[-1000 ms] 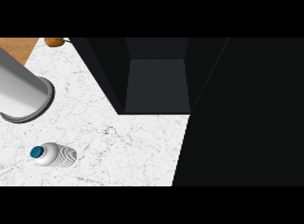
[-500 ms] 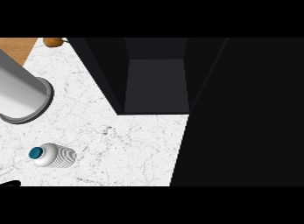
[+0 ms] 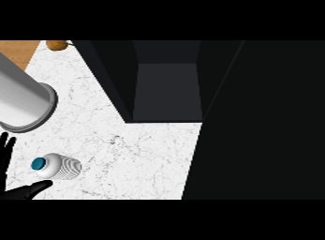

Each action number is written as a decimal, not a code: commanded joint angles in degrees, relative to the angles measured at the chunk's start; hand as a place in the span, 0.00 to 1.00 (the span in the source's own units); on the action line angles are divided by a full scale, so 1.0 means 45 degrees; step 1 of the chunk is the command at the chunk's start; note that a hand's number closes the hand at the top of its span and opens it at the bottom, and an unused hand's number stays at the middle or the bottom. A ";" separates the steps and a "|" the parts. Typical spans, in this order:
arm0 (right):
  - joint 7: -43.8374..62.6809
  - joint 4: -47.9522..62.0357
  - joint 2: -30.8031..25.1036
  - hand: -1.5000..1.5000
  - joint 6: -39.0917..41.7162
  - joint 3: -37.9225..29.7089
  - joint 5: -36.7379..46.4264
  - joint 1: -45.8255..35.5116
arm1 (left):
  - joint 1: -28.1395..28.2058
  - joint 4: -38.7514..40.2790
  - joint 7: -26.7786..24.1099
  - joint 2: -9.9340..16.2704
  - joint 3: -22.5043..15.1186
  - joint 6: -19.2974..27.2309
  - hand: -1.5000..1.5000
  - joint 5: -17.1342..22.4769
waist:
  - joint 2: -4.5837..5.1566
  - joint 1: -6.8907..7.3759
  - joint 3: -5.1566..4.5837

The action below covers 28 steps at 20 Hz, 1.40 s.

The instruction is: Pick up the bottled water, place it into the cabinet and close the cabinet

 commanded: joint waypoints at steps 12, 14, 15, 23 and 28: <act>0.0317 -0.1154 -0.0786 0.00 -0.0672 0.1027 0.1721 0.0083 | -0.1064 0.4307 -0.2844 0.0039 -0.0568 0.0107 0.00 -0.0630 | -0.0006 -0.0018 0.0004; 0.0963 -0.0937 -0.0223 0.00 -0.1162 0.1234 0.2155 -0.0510 | -0.0640 0.4842 -0.3737 -0.0223 -0.1130 0.0422 0.00 -0.0922 | -0.0004 0.0038 -0.0003; 0.1070 -0.1776 -0.0741 0.00 -0.1037 0.0810 0.1559 -0.0100 | -0.0868 0.5385 -0.4154 -0.0224 -0.1453 0.1118 0.00 -0.1160 | -0.0004 -0.0025 -0.0002; 0.0783 -0.1196 -0.1002 0.00 -0.1172 0.0873 0.1540 -0.0210 | -0.1675 0.8510 -0.6279 0.0480 -0.0295 0.0469 0.00 -0.0929 | 0.0012 0.0013 -0.0003; 0.0199 -0.0734 -0.0835 0.00 -0.1470 0.1776 0.2220 -0.0021 | -0.1588 0.8575 -0.6721 -0.0130 -0.0802 0.1060 0.00 -0.1087 | -0.0005 0.0018 0.0002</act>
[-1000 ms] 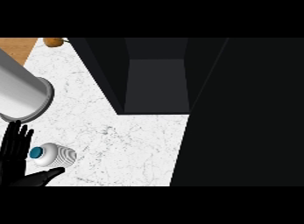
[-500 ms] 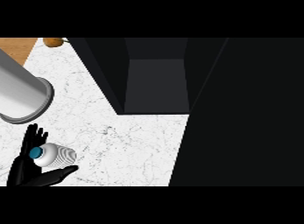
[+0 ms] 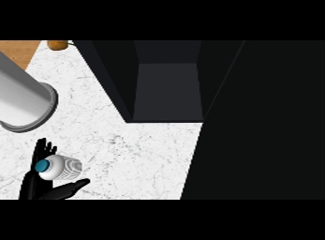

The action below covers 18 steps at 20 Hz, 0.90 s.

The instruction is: Pick up the bottled water, place it into the cabinet and close the cabinet

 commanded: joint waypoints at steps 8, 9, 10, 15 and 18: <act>0.0094 -0.0694 -0.0056 0.00 -0.0399 0.1126 0.1776 0.0210 | -0.1072 0.3110 -0.2219 0.0761 0.0370 -0.0868 0.00 0.0549 | -0.0002 -0.0010 -0.0003; 0.0116 -0.2100 -0.1163 0.00 -0.0211 0.0829 0.1415 0.1209 | -0.0433 0.2722 -0.2373 0.0104 0.0247 -0.0570 0.00 0.0543 | -0.0027 -0.0065 0.0003; 0.0437 -0.2284 -0.1222 0.00 -0.0278 0.0627 0.1440 0.1044 | -0.0537 0.2948 -0.2492 0.0174 0.0345 -0.0714 0.00 0.0682 | -0.0023 -0.0063 -0.0002; 0.0431 -0.1518 -0.0740 0.00 -0.0557 0.0954 0.1786 0.0504 | -0.1479 0.4588 -0.3140 0.1141 0.0865 -0.1914 0.00 0.1378 | -0.0012 -0.0055 -0.0009; 0.0974 -0.1817 -0.0780 0.00 -0.0417 -0.0281 0.0726 -0.0116 | -0.1151 0.4580 -0.3915 0.0230 0.0332 -0.1568 1.00 0.1068 | 0.0009 -0.0009 -0.0004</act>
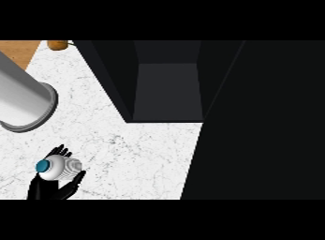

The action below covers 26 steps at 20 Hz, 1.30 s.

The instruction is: Pick up the bottled water, place it into the cabinet and close the cabinet

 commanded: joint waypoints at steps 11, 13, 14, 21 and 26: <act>0.1082 -0.1149 -0.0097 0.00 -0.0303 0.0683 0.1626 -0.0077 | -0.0935 0.0602 -0.0112 0.0057 0.0022 -0.1002 1.00 0.1348 | -0.0002 0.0037 0.0003; 0.0431 -0.1601 -0.0558 0.00 -0.0609 0.1305 0.2026 0.0863 | -0.0337 -0.0531 0.0439 -0.0107 0.0044 -0.1044 1.00 0.1743 | -0.0046 0.0010 0.0012; 0.0530 -0.1155 -0.0671 0.00 -0.0127 0.0158 0.1023 0.0129 | -0.0779 -0.0543 0.0234 -0.0421 -0.0427 -0.0860 1.00 0.1364 | -0.0010 0.0045 0.0012; 0.0726 -0.1273 -0.0645 0.00 -0.0284 0.0364 0.1259 0.0051 | -0.1575 0.0437 -0.1256 -0.0786 -0.2619 -0.0098 1.00 0.0727 | -0.0010 -0.0038 0.0004; 0.1008 -0.1468 -0.0401 0.00 -0.0467 0.0342 0.1350 -0.0226 | -0.1055 -0.1542 0.0125 -0.0795 -0.3725 0.0546 1.00 0.1096 | -0.0025 0.0041 0.0010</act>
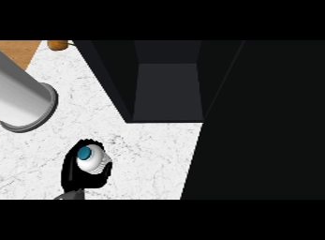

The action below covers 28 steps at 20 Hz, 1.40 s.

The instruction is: Pick up the bottled water, place it into the cabinet and close the cabinet

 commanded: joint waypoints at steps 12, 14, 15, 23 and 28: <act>-0.0421 -0.1422 -0.0818 0.00 0.0152 0.0110 0.0563 0.1251 | 0.0958 -0.5864 0.4064 -0.0061 -0.3572 0.3088 1.00 0.1805 | -0.0005 0.0007 0.0011; 0.0847 -0.1492 -0.0058 0.00 -0.0264 0.0843 0.1684 0.0199 | 0.1167 -0.6308 0.4156 -0.0061 -0.3625 0.2695 1.00 0.1313 | -0.0005 0.0040 -0.0005; -0.0209 -0.1636 -0.0979 0.00 0.0196 -0.0262 0.0341 0.1098 | 0.1682 -0.6528 0.3676 -0.0061 -0.4431 0.3219 1.00 0.1490 | 0.0006 0.0025 0.0008; -0.1321 -0.1856 -0.1352 0.00 0.0260 -0.0117 -0.0123 0.2013 | -0.0551 -0.7364 0.5498 -0.0060 -0.5379 0.5690 1.00 0.1417 | 0.0008 -0.0112 0.0014; 0.0498 -0.1236 -0.0306 0.00 0.0092 -0.0183 0.0543 0.0145 | -0.1349 -0.8400 0.7140 -0.0061 -0.5702 0.6675 1.00 0.1037 | 0.0019 0.0038 0.0000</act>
